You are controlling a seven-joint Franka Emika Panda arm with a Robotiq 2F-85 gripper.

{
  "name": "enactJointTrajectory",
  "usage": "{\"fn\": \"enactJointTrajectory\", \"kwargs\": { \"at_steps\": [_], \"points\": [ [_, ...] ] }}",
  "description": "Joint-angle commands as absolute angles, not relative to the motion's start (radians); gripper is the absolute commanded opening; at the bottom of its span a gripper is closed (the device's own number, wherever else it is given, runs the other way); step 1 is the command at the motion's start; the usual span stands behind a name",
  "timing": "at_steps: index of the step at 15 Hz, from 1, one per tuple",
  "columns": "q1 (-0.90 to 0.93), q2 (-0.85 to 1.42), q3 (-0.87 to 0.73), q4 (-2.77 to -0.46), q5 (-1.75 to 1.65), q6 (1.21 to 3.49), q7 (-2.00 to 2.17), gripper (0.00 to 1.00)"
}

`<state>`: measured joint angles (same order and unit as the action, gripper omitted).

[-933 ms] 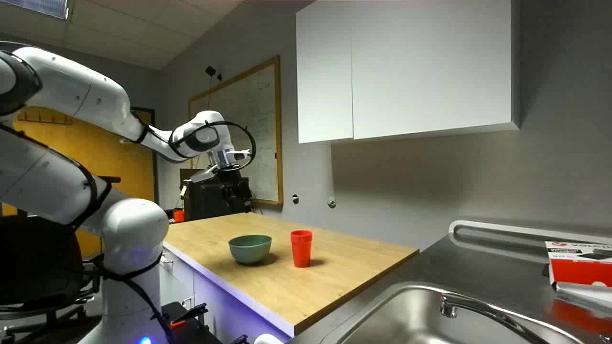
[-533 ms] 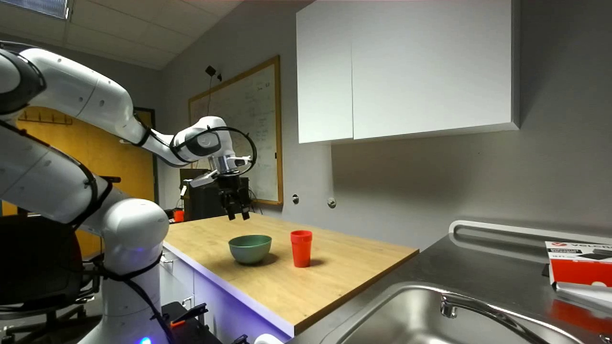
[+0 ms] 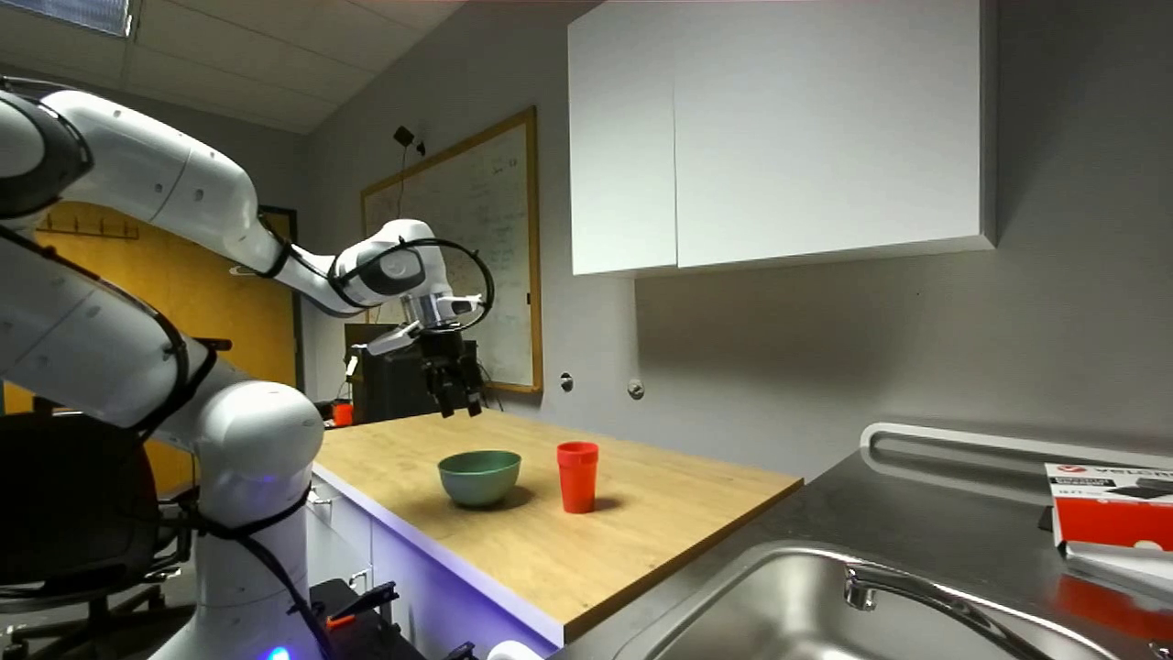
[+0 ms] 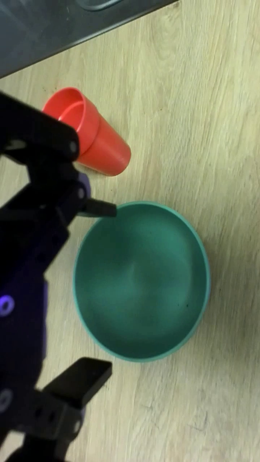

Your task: Move the object from the orange cup to the light green bowl

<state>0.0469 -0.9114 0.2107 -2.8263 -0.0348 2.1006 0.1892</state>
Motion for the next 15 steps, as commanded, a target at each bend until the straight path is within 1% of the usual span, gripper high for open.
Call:
{"fn": "enactJointTrajectory", "kwargs": {
  "at_steps": [1, 7, 12, 15],
  "points": [
    [0.012, -0.887, 0.195, -2.809, -0.093, 2.128, 0.186, 1.0],
    [-0.089, -0.813, 0.118, -2.758, -0.193, 2.219, 0.159, 1.0],
    [-0.146, -0.688, -0.013, -2.696, -0.201, 2.332, 0.07, 1.0],
    [-0.15, -0.606, -0.097, -2.647, -0.172, 2.374, -0.01, 1.0]
  ]
}}
